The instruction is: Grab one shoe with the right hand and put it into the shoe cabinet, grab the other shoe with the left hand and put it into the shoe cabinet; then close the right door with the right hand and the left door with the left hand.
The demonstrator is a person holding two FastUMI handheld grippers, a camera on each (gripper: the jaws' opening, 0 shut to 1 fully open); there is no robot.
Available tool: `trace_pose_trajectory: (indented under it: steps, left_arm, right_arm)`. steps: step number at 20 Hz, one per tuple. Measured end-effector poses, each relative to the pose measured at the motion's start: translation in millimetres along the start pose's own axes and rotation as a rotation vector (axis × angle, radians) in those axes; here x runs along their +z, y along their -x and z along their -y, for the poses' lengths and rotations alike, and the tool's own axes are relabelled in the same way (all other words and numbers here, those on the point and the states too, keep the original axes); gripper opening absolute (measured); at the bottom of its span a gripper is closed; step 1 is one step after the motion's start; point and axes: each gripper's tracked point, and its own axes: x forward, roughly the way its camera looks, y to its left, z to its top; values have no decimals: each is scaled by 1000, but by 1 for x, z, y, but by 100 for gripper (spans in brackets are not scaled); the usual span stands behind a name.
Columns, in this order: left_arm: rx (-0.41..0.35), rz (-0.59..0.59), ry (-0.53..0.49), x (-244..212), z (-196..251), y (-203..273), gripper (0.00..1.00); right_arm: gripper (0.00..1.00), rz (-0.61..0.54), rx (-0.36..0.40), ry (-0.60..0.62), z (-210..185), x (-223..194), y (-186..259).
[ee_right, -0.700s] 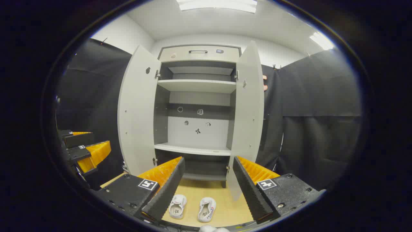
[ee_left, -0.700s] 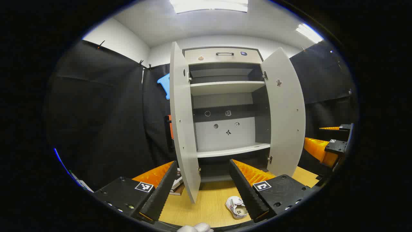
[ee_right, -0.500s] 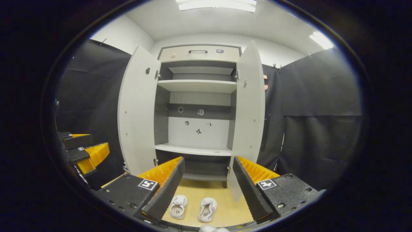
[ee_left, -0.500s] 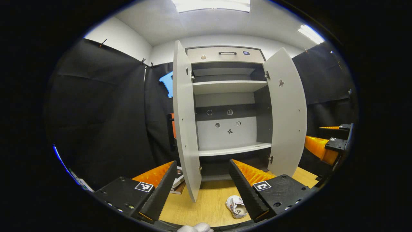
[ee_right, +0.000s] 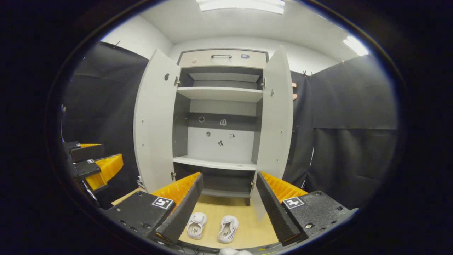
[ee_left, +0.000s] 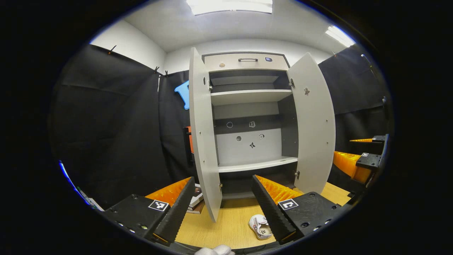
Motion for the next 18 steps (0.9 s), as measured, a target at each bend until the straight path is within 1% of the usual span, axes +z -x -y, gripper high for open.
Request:
trace_pose_trajectory:
  steps: [3, 7, 12, 13, 14, 16, 17, 18]
  left_arm:
    - [1, -4, 10, -3, 1, 0, 96]
    - [-12, -15, 26, -9, 4, 2, 96]
    - [-23, -25, 20, -17, 3, 1, 96]
    - [-23, -29, 19, -19, 2, 1, 96]
    - [-23, -33, 20, -21, 1, 1, 96]
    - [-20, -42, 18, -25, -2, 1, 96]
    - [-16, -45, 20, -25, -4, 1, 96]
    - [-13, -51, 20, -27, -6, 0, 100]
  right_arm:
    - [97, -23, 5, 15, -1, -18, -2]
    - [98, -105, -4, 30, 5, -68, -2]
    - [97, -295, -9, 8, 9, -166, 0]
    - [98, -339, 1, -1, 6, -186, -2]
    - [96, -379, 10, -13, 3, -208, -4]
    - [98, -459, 34, -43, -7, -246, -12]
    - [95, -497, 40, -58, -12, -265, -20]
    - [95, -542, 51, -79, -18, -282, -27]
